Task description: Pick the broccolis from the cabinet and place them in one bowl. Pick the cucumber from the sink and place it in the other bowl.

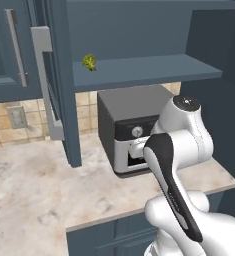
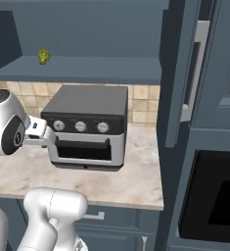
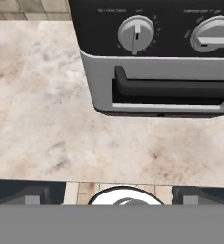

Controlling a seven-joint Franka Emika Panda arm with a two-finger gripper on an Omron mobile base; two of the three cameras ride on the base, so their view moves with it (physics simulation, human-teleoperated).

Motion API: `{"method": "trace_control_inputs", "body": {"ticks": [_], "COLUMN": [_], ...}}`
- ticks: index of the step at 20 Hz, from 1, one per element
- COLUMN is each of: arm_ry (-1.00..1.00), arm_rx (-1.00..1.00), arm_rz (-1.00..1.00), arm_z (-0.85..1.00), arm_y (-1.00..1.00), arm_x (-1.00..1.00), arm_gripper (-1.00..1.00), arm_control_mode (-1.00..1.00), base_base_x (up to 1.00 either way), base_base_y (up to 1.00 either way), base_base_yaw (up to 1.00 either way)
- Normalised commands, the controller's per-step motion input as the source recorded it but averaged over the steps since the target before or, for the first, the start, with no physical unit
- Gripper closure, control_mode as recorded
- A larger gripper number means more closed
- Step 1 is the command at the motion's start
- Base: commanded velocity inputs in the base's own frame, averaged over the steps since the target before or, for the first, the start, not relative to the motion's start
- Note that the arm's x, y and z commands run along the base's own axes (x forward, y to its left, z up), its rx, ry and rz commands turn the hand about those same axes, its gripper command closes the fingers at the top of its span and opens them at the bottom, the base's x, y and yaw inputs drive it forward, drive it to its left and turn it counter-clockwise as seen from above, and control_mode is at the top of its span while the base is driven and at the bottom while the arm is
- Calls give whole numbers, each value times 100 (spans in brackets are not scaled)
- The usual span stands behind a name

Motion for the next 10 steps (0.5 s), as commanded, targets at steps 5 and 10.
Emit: {"method": "trace_control_inputs", "body": {"ticks": [5,10], "arm_ry": [0,0], "arm_rx": [0,0], "arm_rz": [0,0], "arm_z": [0,0], "arm_y": [0,0], "arm_x": [0,0], "arm_gripper": [-100,-100], "arm_control_mode": [100,-100], "base_base_x": [0,0], "base_base_y": [0,0], "base_base_yaw": [0,0]}}
